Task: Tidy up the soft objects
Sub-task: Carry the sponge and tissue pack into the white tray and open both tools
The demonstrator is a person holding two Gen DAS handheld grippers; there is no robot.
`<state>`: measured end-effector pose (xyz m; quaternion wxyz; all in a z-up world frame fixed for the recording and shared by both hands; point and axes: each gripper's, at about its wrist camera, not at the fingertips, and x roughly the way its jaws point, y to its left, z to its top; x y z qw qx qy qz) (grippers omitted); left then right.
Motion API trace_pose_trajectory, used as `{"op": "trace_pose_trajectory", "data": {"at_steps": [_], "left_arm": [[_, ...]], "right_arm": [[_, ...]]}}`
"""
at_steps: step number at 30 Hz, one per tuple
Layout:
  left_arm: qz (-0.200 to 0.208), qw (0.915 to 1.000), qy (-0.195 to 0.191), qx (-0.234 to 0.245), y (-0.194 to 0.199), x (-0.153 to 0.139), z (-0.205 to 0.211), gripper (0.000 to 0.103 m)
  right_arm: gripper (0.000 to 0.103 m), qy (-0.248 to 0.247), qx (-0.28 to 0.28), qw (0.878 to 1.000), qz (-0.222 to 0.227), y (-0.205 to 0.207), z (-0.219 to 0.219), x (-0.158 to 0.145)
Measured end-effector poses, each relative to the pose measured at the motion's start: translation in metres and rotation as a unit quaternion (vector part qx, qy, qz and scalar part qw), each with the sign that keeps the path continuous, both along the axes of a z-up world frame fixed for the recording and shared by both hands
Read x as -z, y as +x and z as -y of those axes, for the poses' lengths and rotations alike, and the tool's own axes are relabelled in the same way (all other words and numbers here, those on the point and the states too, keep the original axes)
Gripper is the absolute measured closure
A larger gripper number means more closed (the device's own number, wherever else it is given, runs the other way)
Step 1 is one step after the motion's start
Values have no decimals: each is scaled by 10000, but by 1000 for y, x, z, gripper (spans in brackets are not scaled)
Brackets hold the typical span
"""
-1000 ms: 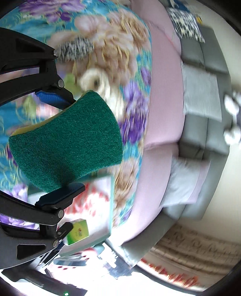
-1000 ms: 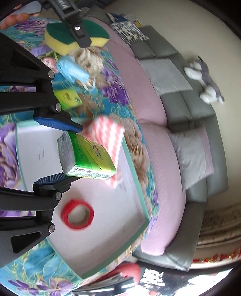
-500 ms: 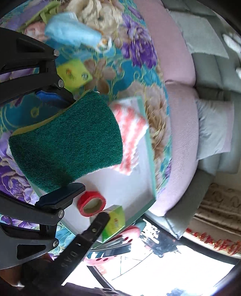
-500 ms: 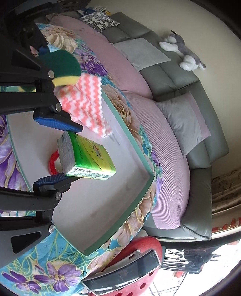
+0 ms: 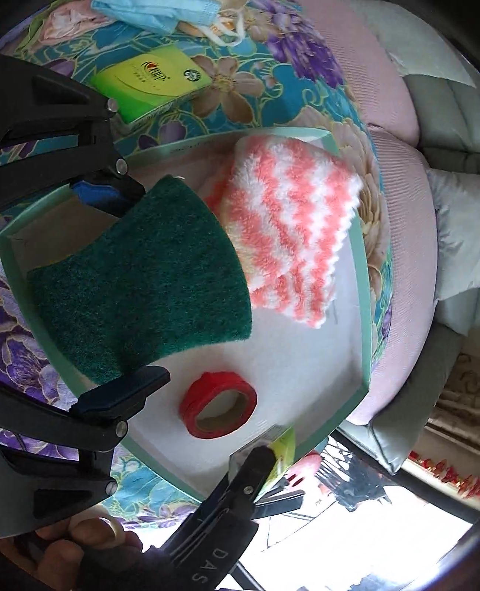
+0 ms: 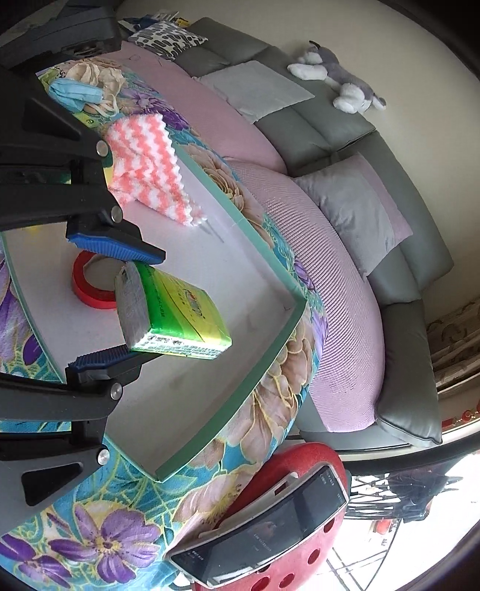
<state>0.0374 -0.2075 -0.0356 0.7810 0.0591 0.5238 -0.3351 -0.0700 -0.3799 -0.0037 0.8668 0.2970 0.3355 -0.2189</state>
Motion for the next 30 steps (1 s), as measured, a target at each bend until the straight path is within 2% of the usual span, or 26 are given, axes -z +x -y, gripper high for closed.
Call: {"op": "trace_pose_trajectory", "data": {"at_steps": [8,15,17,22,25,28,30], "left_arm": [[123,9997,65,-181,1,-1,-6,24],[53,9996,81,-275,3,1,-8,24],[40,9997,105,-232,1,0,-8,24],[63,9996,193,-170,-3,-5,-7,22],[129,9996,162,-177,-6,-13,-10,14],[334,9992,34,-232,-10,-27,-17,12],[503,9981,-32,-341,-10,-37,-24,6]], "right_arm": [[57,5,-31,10000,-51,1,0,3],[54,-90,-103,9998,-165,4,-2,3],[42,-139,-146,9996,-209,6,-4,2],[30,-506,-244,9975,-434,9,-15,-5],[21,-774,-326,9950,-544,10,-23,-12],[10,-966,-397,9927,-605,10,-29,-17],[3,-1001,-415,9923,-605,9,-31,-19]]}}
